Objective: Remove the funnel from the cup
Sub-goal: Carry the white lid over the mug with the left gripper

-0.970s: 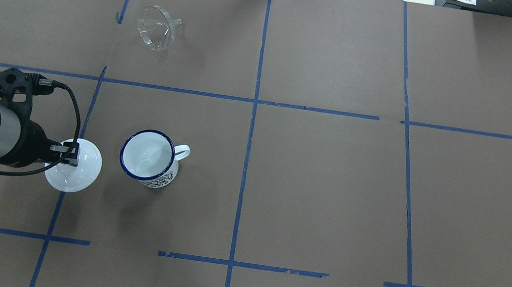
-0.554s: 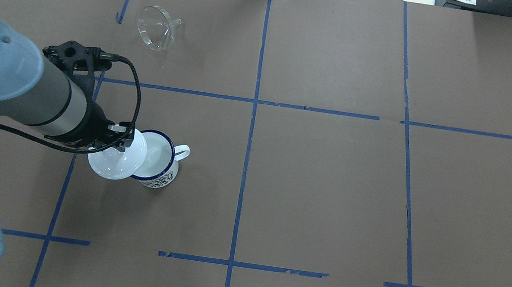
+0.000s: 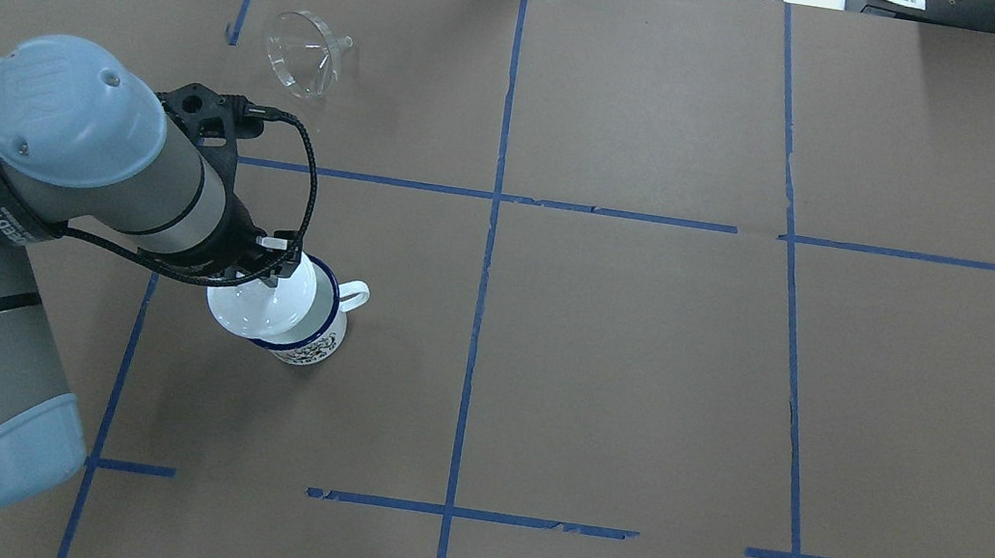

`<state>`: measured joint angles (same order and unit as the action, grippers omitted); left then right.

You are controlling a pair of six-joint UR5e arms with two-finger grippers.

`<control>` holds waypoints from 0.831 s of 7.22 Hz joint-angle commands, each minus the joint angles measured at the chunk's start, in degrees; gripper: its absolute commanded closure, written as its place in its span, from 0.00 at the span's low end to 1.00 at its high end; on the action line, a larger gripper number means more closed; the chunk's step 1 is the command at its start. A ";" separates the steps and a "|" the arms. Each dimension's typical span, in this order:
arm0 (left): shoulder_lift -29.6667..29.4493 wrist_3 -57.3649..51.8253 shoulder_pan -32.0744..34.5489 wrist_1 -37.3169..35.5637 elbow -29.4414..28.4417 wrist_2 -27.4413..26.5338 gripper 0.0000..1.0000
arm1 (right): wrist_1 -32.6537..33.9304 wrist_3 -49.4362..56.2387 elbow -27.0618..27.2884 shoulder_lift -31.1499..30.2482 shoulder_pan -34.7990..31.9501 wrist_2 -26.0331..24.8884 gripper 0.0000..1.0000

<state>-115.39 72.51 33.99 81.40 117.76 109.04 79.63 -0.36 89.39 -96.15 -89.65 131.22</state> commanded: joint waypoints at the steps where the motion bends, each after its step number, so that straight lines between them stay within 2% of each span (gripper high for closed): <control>1: -0.18 0.00 -0.24 0.43 -0.43 0.03 1.00 | 0.00 -0.08 0.00 0.00 0.00 0.00 0.00; 6: -0.27 0.00 -0.33 1.39 -1.84 0.29 1.00 | 0.00 0.00 0.00 0.00 0.00 0.00 0.00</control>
<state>-115.66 72.51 33.70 82.81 116.00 109.14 79.63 -0.39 89.45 -96.15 -89.65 131.22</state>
